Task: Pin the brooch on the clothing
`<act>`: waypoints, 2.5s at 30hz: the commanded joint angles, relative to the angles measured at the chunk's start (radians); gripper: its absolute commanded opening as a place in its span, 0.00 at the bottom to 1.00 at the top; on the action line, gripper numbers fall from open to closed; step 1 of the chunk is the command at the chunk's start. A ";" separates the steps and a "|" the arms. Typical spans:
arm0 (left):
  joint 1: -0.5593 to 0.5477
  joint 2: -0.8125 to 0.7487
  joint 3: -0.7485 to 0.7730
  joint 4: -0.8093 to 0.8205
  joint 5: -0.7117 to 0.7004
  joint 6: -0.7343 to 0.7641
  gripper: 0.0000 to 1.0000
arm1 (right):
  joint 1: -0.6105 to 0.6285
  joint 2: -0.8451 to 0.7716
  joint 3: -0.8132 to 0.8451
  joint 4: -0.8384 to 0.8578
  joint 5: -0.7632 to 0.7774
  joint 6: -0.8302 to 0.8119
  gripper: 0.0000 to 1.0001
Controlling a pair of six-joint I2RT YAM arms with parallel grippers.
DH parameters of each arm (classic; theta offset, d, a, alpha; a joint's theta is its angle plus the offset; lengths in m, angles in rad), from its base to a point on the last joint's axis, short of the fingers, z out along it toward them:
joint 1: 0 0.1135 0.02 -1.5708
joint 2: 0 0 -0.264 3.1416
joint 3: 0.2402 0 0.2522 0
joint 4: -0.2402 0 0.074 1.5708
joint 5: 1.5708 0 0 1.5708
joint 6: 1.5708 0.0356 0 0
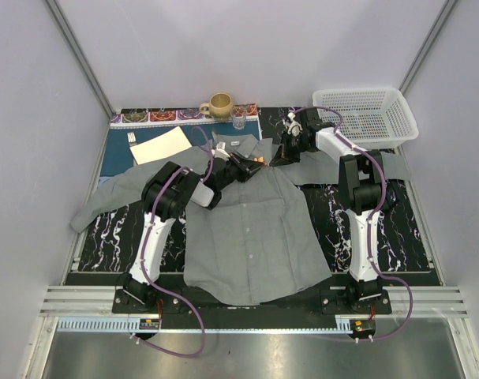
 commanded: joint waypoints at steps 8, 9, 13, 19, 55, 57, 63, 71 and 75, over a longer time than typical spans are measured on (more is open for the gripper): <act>-0.038 -0.012 0.020 0.107 0.059 0.021 0.00 | 0.021 0.012 0.067 0.030 -0.061 0.004 0.00; -0.039 -0.015 0.018 0.107 0.062 0.024 0.00 | 0.022 0.013 0.076 0.030 -0.061 0.004 0.00; -0.038 -0.017 0.010 0.112 0.060 0.024 0.00 | 0.021 0.021 0.088 0.031 -0.056 0.013 0.00; -0.036 -0.023 -0.006 0.121 0.051 0.019 0.00 | 0.022 0.028 0.095 0.030 -0.045 0.012 0.00; 0.070 -0.109 -0.034 0.123 0.152 0.102 0.00 | -0.017 -0.073 -0.034 0.183 -0.061 0.053 0.00; 0.070 -0.109 -0.039 0.118 0.149 0.105 0.00 | -0.017 -0.073 -0.031 0.188 -0.070 0.055 0.00; 0.071 -0.104 -0.039 0.124 0.132 0.097 0.00 | -0.019 -0.083 -0.039 0.195 -0.104 0.033 0.00; 0.085 -0.101 -0.016 0.132 0.131 0.082 0.00 | -0.020 -0.094 -0.060 0.205 -0.116 0.018 0.00; 0.090 -0.100 -0.022 0.127 0.126 0.087 0.00 | -0.019 -0.099 -0.065 0.212 -0.121 0.019 0.00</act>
